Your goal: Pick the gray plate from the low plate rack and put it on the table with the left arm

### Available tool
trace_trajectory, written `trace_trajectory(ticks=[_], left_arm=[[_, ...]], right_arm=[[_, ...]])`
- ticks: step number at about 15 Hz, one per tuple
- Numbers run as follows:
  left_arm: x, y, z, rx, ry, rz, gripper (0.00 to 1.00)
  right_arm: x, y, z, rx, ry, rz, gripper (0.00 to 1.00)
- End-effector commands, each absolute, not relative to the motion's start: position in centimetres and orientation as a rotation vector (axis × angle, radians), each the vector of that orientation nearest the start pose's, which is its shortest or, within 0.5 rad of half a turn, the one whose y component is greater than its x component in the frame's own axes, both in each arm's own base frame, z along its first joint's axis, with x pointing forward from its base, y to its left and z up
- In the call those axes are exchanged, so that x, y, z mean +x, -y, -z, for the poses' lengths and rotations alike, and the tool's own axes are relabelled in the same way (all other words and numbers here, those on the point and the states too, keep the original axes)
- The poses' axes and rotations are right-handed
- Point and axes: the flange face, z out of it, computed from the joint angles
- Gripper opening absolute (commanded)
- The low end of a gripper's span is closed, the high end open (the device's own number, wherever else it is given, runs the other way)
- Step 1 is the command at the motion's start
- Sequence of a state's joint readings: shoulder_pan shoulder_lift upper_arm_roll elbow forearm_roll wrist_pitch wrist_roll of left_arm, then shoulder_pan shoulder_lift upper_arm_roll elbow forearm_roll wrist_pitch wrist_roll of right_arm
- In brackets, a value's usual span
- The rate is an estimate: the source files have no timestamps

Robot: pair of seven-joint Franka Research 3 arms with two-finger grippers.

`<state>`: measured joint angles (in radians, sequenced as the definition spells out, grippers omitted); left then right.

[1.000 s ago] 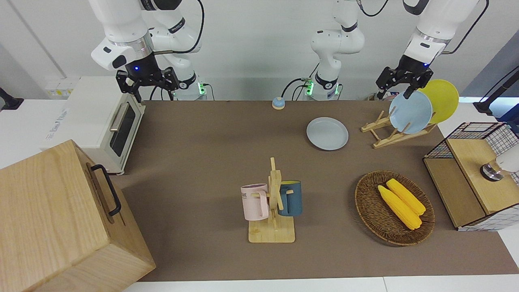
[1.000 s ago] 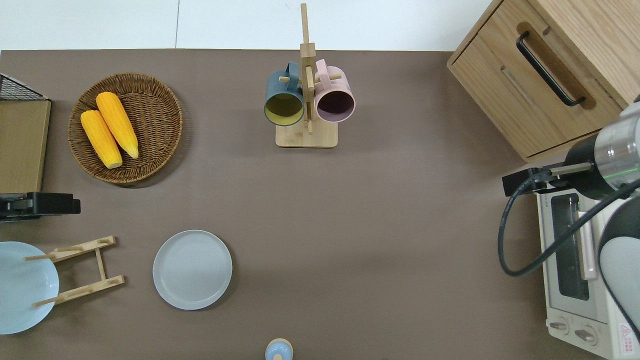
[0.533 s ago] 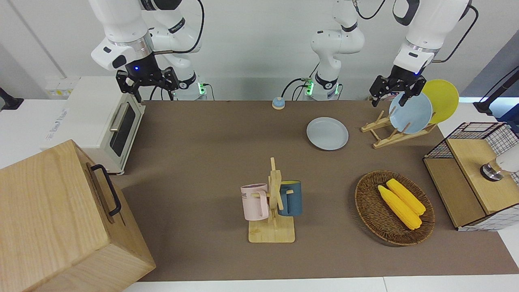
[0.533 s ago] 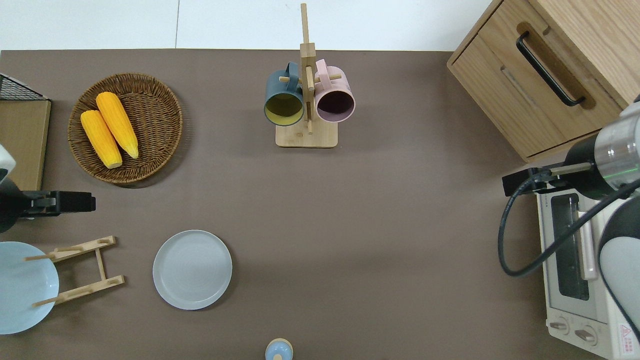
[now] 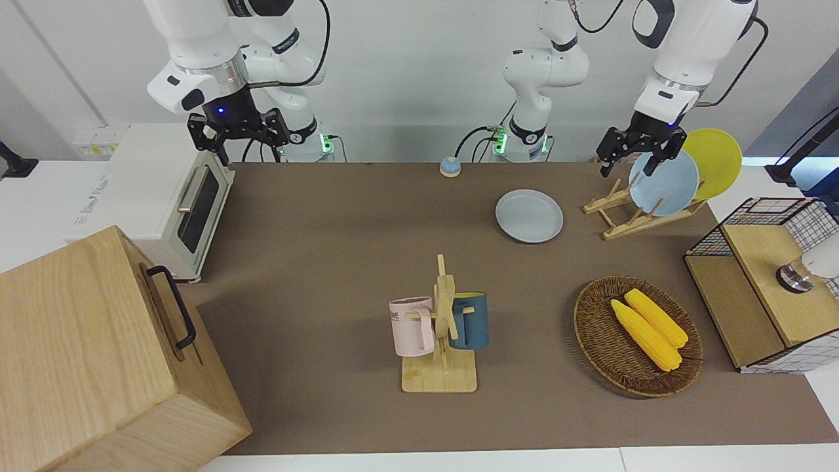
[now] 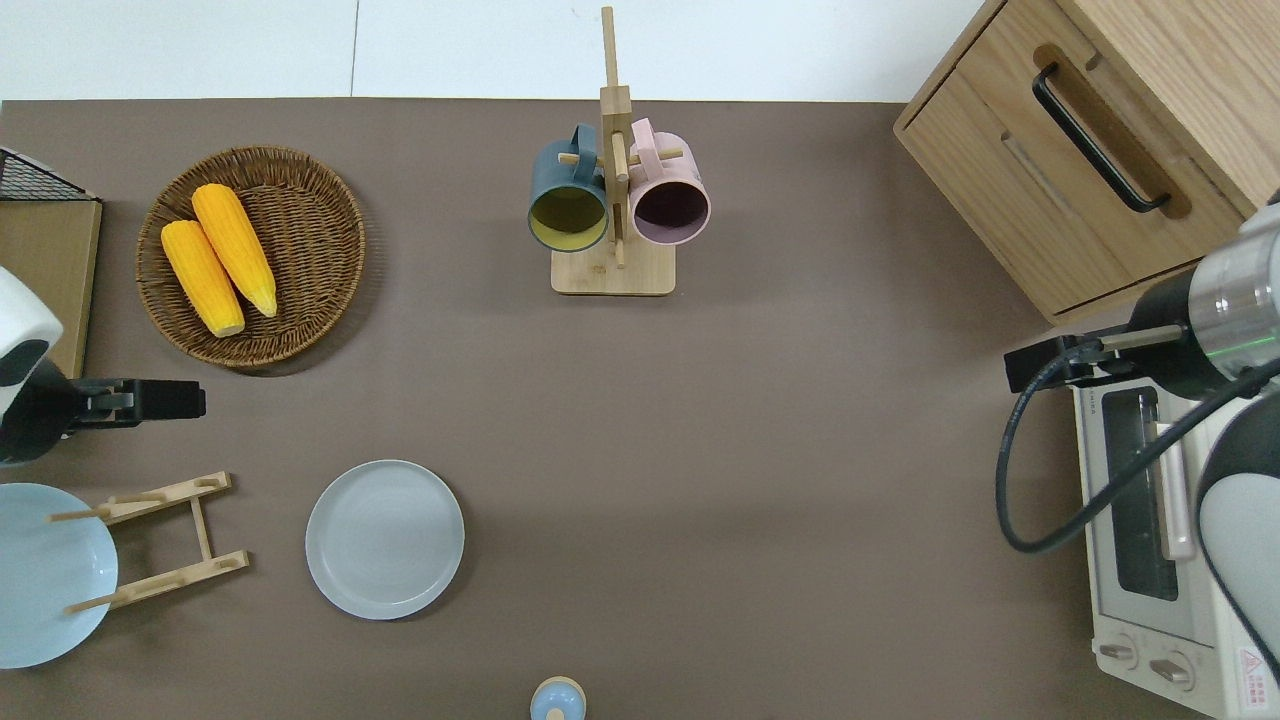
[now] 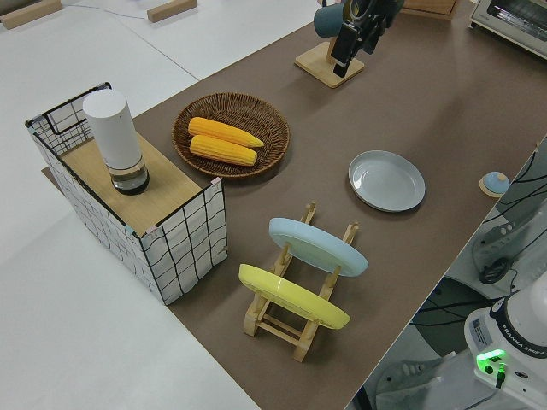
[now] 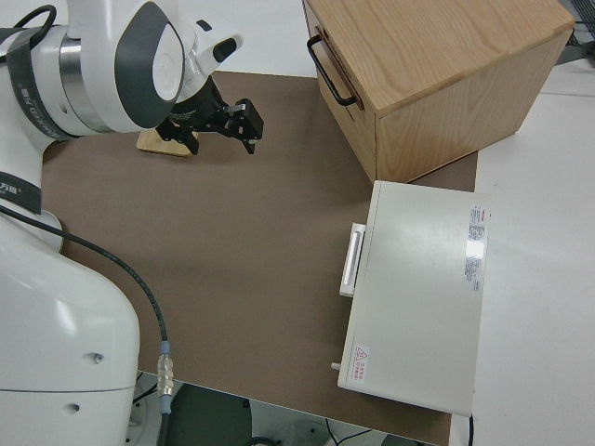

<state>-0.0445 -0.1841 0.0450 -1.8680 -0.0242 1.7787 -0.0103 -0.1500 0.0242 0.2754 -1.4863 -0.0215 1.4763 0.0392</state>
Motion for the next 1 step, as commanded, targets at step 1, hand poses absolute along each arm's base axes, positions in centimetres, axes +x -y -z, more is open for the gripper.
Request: trace_trajectory(ticks=[1], left_arm=[[50.12,0.16,-59.85,-3.153,-0.006,0.123,1.00]], right_arm=[[54.65,-6.36,-64.76,-3.159,0.111,-0.052,0.983]])
